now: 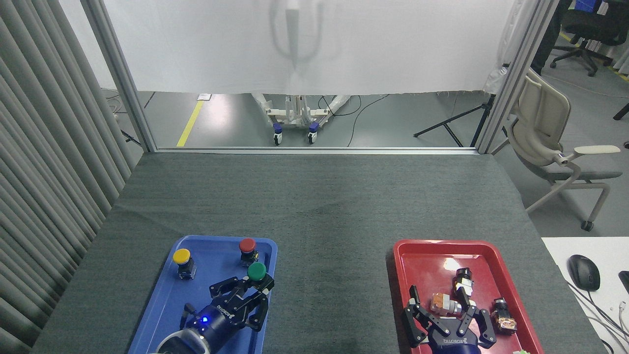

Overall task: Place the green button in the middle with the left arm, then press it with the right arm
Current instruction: 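Carry the green button off the tray toward the table middle, then release the green button on the table and withdraw the left gripper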

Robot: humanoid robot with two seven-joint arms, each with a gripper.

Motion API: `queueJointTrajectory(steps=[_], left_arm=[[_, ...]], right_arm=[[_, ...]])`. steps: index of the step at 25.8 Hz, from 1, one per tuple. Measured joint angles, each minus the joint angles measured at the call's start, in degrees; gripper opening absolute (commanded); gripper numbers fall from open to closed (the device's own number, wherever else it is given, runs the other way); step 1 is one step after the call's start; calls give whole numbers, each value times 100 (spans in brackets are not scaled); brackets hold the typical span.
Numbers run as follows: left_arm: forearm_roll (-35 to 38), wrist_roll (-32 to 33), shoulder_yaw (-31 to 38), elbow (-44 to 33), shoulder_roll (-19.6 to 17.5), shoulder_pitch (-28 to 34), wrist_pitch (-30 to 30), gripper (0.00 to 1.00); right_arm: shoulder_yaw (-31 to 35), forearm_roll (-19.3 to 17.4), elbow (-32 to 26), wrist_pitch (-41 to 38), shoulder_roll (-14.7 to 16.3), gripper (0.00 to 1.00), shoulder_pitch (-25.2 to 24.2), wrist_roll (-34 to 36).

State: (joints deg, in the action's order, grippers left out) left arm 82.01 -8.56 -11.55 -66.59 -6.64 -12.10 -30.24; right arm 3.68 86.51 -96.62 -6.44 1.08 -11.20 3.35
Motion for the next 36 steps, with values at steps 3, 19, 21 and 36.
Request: queueJointTrajectory(steps=[3, 19, 21, 36], left_arm=[[29, 57, -356, 338, 221, -334, -9, 0], [124, 90, -1139, 2153, 1161, -1294, 673, 0], [131, 84, -1157, 2279, 1171, -1331, 755, 0], [114, -3, -1253, 2459, 1295, -1351, 1037, 100]], right_arm=[[-3, 26, -1, -10, 12, 99, -6, -17], [-43, 47, 33, 70, 48, 99, 26, -117], [-43, 48, 42, 88, 41, 99, 33, -118], [-185, 30, 132, 205, 29, 99, 157, -66]])
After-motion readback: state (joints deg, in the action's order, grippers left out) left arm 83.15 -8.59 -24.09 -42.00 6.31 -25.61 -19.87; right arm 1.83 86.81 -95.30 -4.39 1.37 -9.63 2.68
